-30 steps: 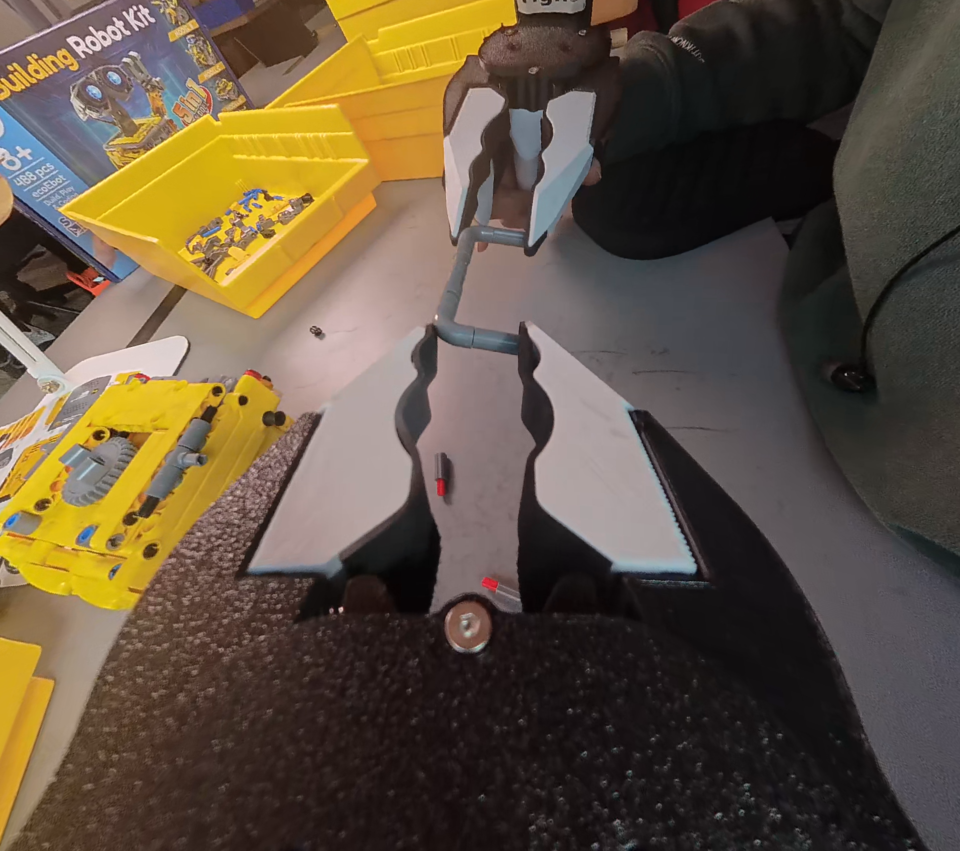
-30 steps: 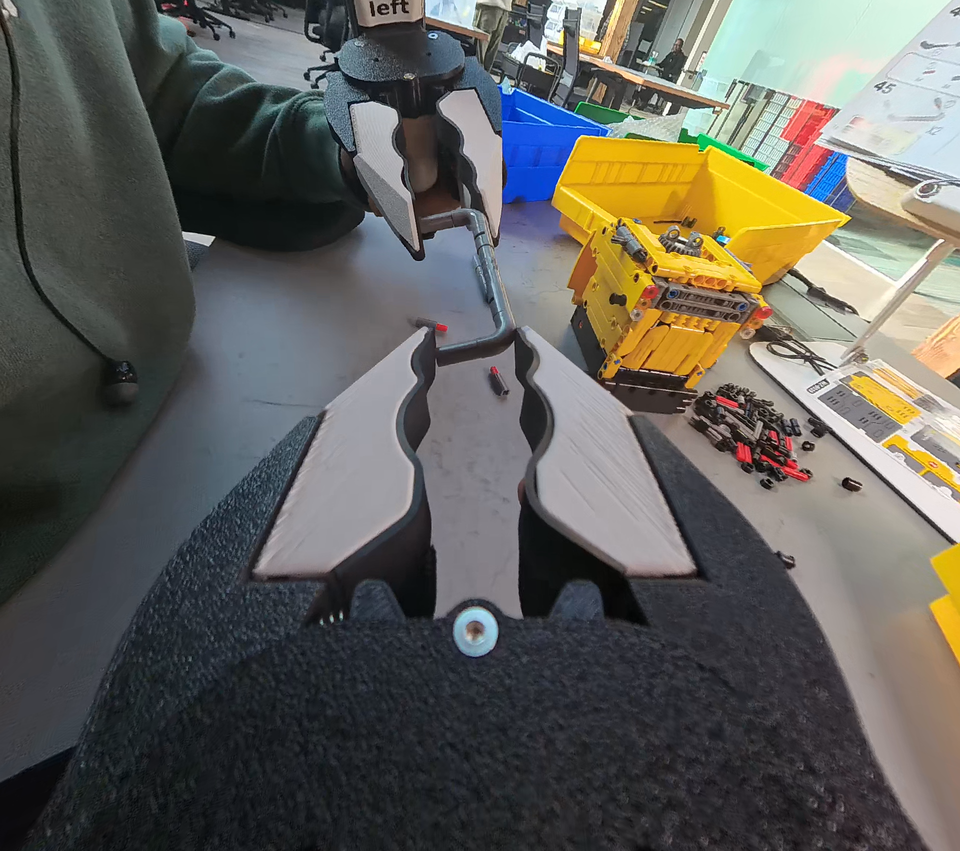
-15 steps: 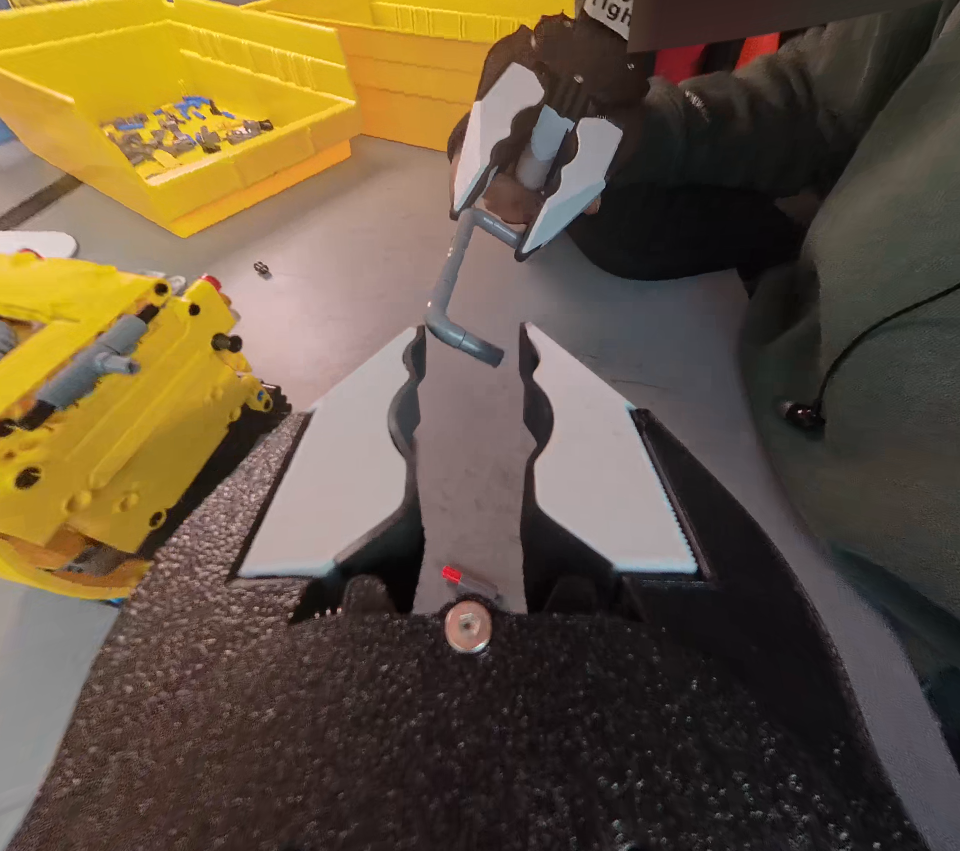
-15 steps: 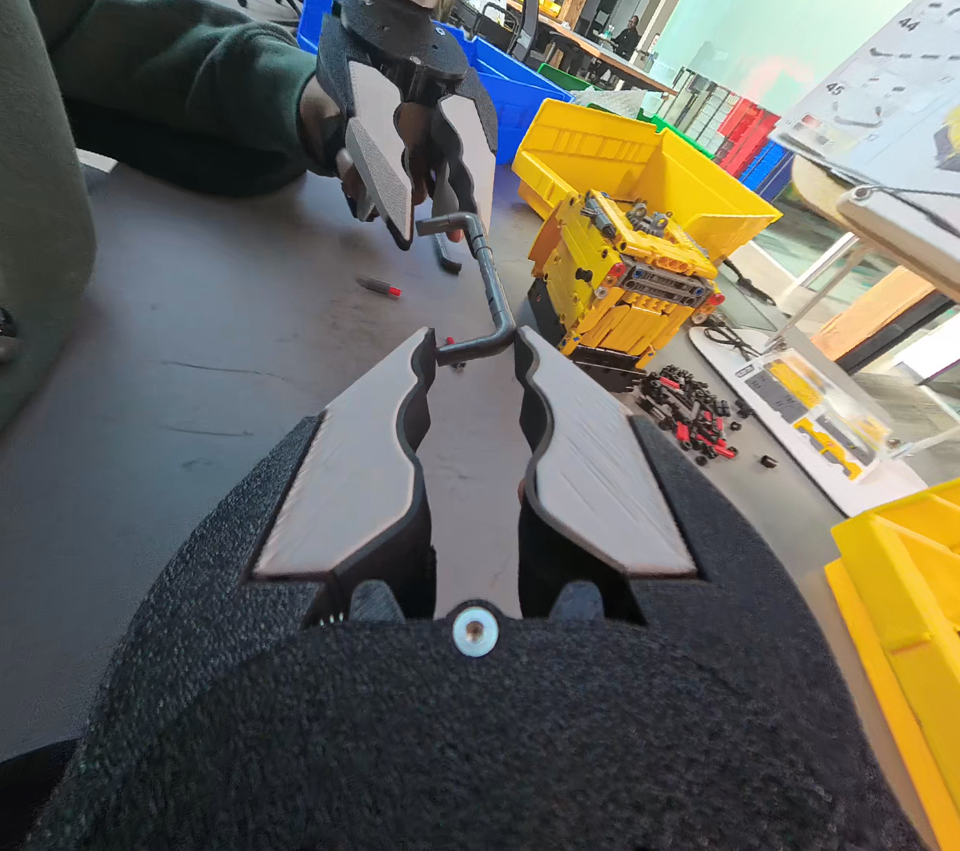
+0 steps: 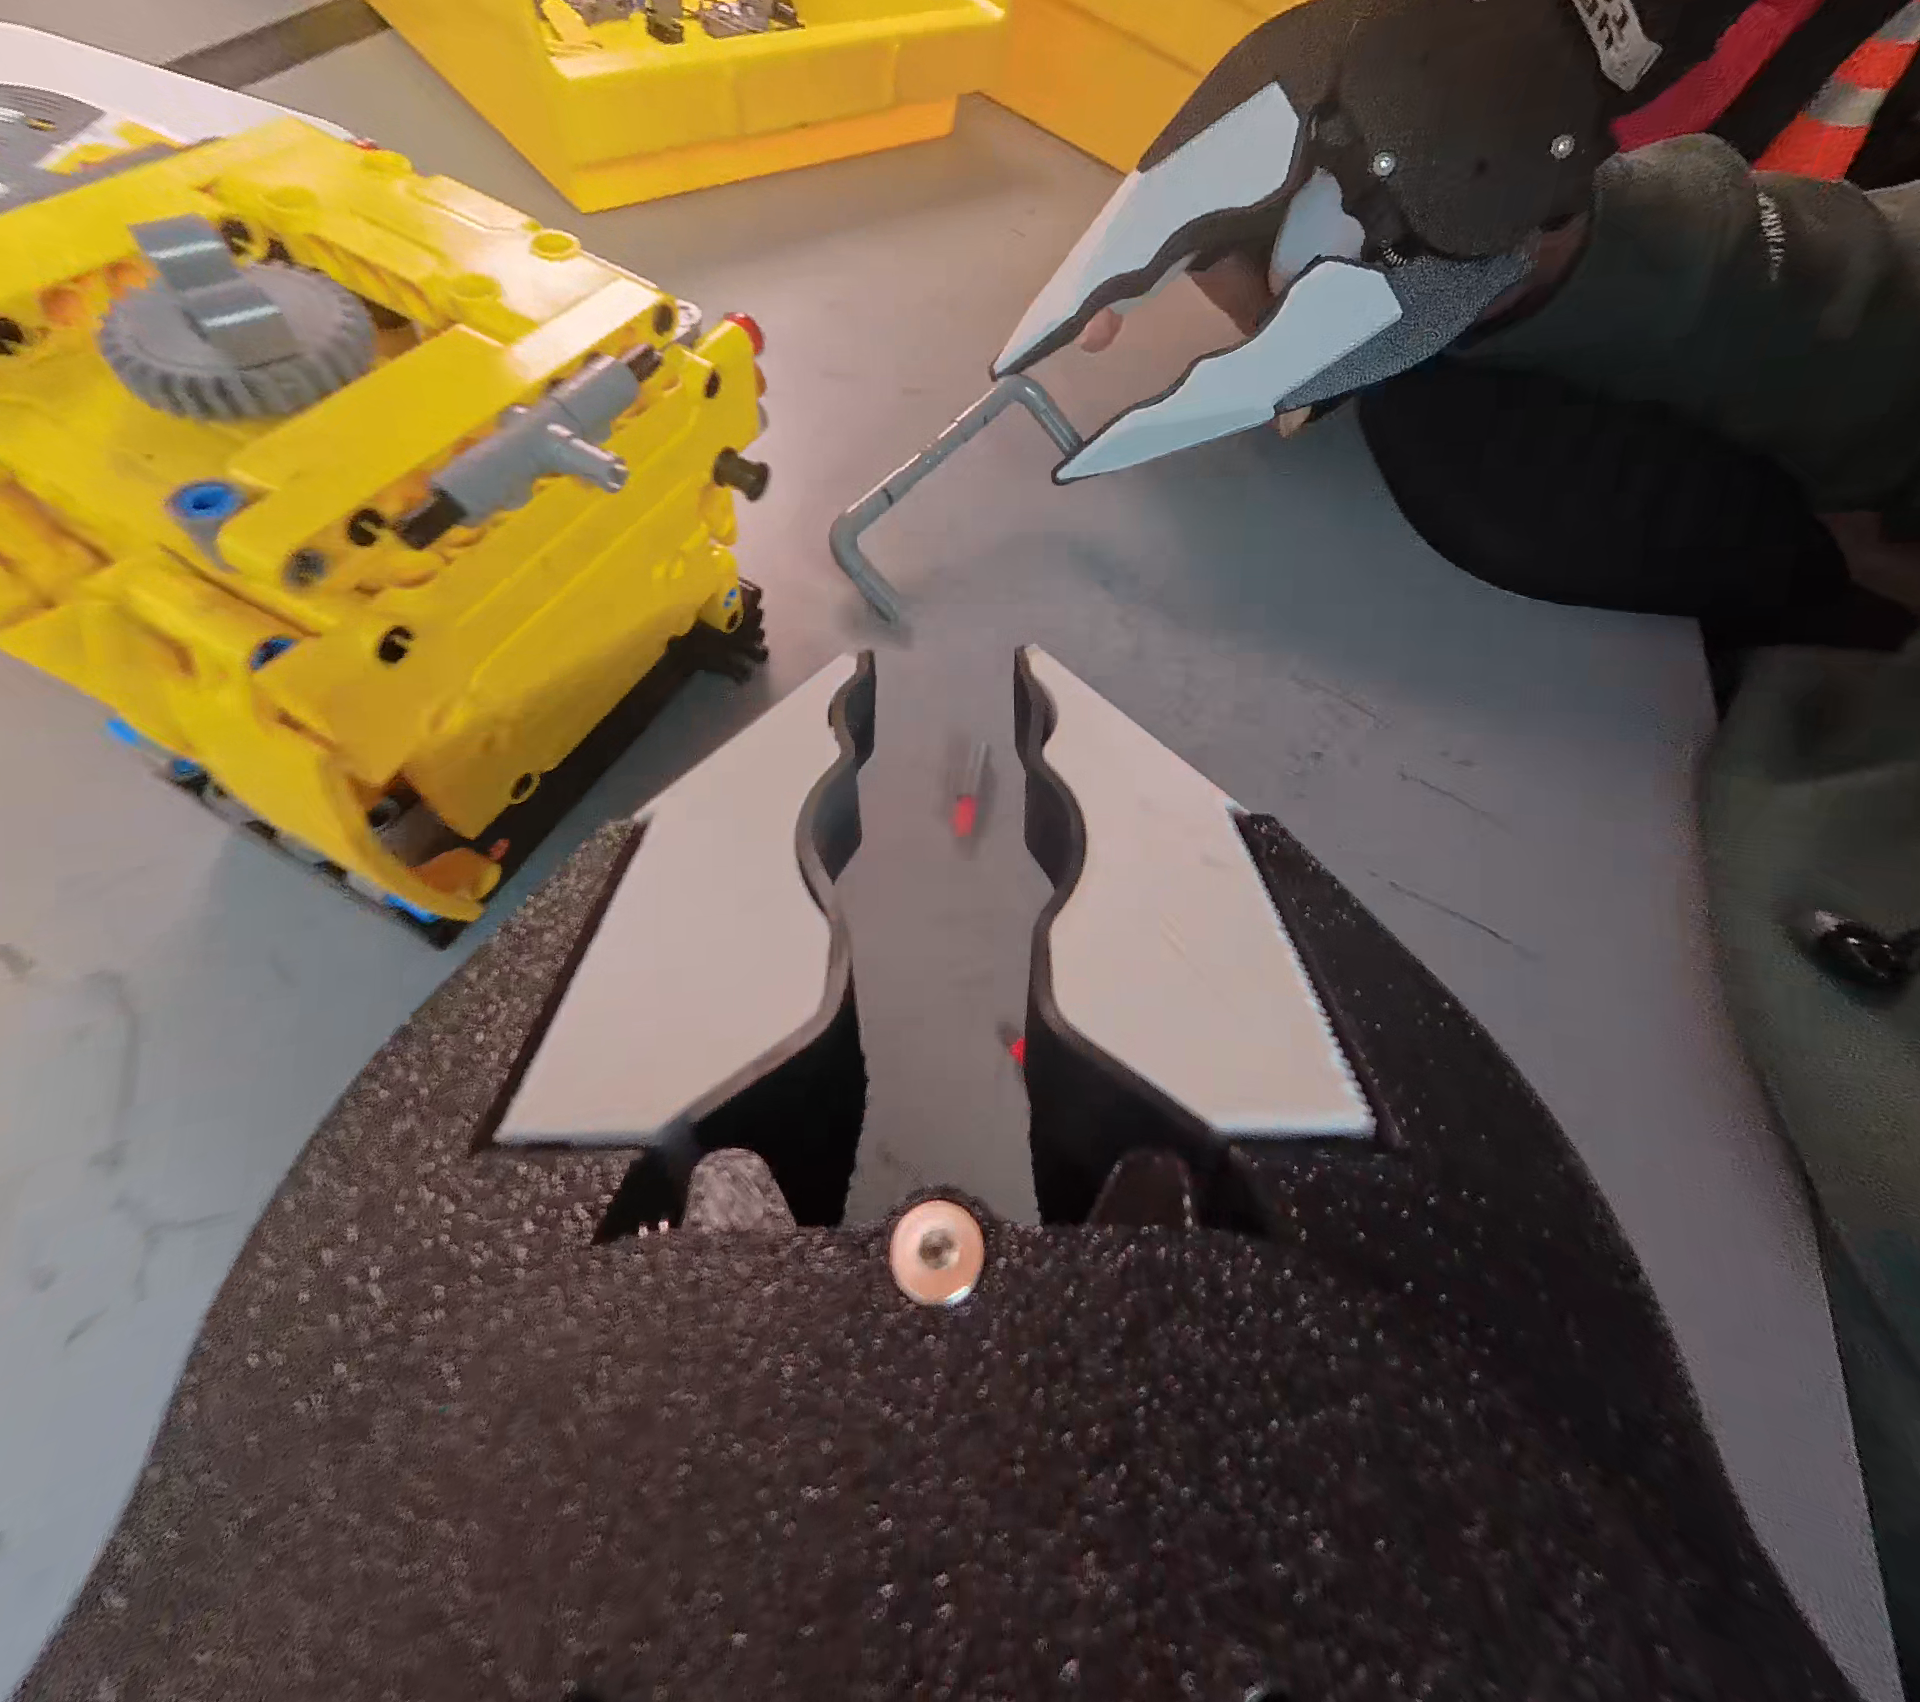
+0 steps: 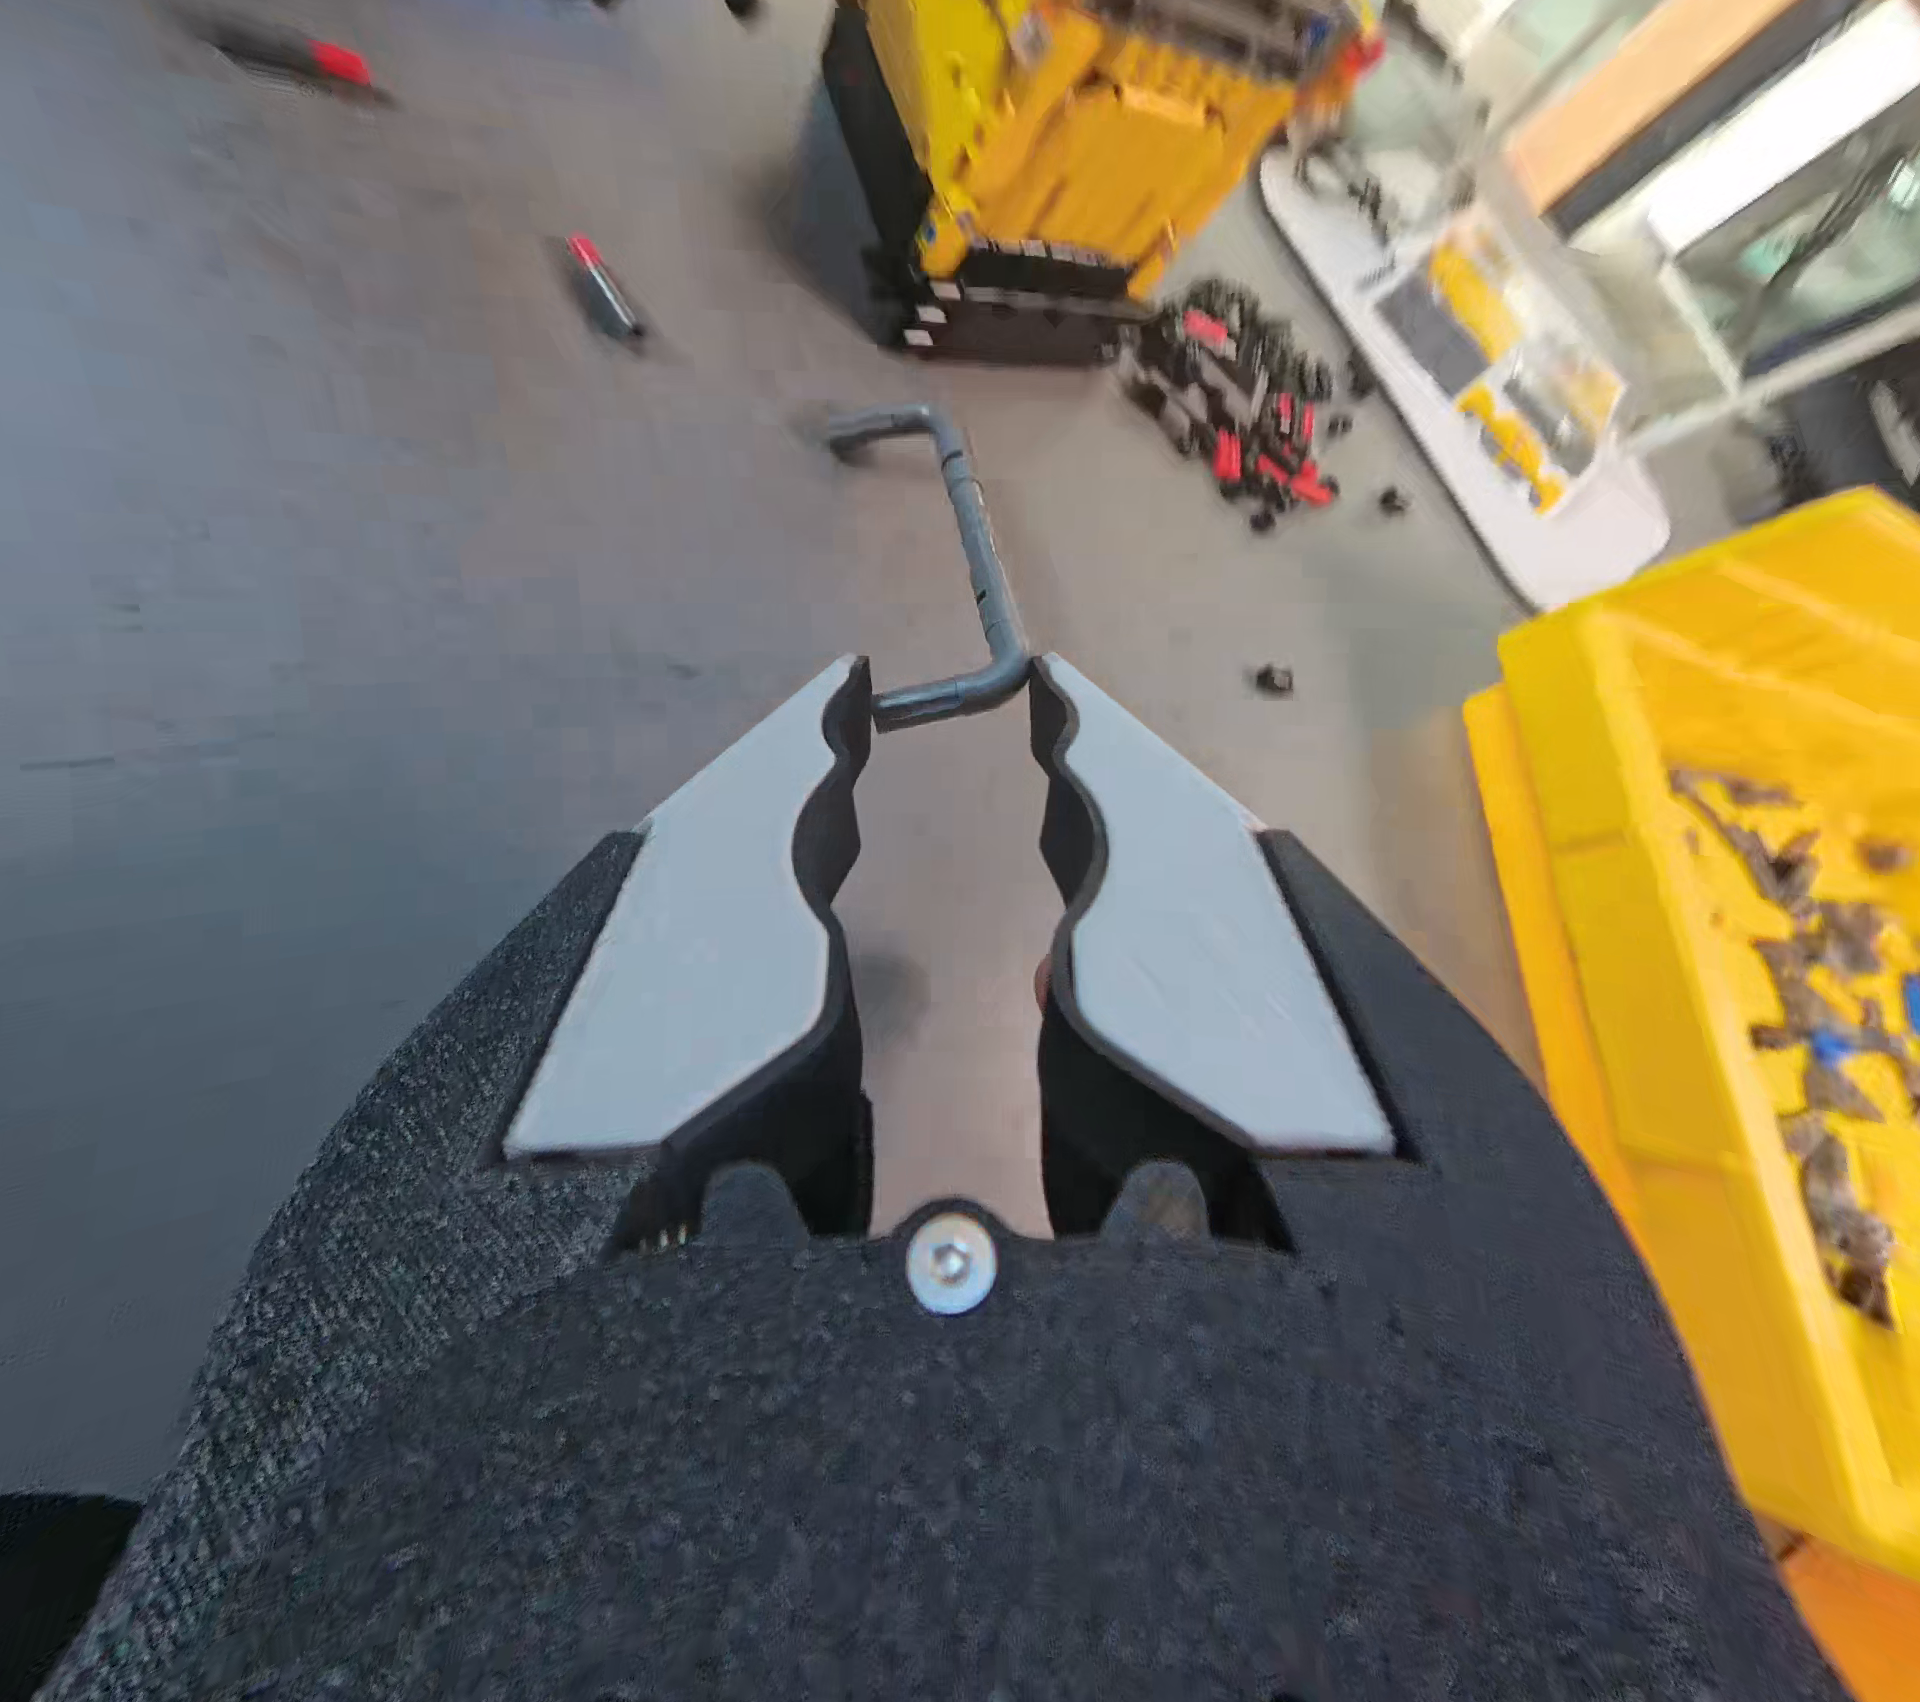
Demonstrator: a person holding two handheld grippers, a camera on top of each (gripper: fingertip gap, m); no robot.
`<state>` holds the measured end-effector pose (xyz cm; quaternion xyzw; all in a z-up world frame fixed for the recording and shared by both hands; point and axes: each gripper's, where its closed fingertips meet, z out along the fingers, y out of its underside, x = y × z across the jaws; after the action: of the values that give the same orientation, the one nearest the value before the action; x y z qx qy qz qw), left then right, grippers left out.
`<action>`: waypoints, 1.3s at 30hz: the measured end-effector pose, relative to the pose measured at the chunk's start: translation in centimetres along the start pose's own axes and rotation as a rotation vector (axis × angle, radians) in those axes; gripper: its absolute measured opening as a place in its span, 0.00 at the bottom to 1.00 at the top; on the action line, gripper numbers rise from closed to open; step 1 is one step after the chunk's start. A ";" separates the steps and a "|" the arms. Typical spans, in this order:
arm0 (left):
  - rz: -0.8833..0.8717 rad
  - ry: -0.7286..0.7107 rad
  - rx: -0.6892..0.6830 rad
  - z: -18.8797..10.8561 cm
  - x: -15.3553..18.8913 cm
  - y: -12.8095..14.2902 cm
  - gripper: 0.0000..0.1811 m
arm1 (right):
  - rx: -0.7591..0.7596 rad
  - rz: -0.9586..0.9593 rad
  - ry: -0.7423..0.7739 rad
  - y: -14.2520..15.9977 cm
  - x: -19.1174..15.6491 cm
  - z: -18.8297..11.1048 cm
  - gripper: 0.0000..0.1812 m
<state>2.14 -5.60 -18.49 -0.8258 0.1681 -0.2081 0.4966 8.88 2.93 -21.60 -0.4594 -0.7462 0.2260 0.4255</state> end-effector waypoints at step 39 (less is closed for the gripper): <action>0.349 0.098 -0.237 2.6 4.7 1.6 0.01 | 0.120 -0.064 -0.404 -6.2 -7.7 1.3 0.04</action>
<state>7.44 -6.66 -20.22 -0.8257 0.3557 -0.1379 0.4155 6.36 -6.70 -21.08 -0.3546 -0.8156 0.3440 0.3011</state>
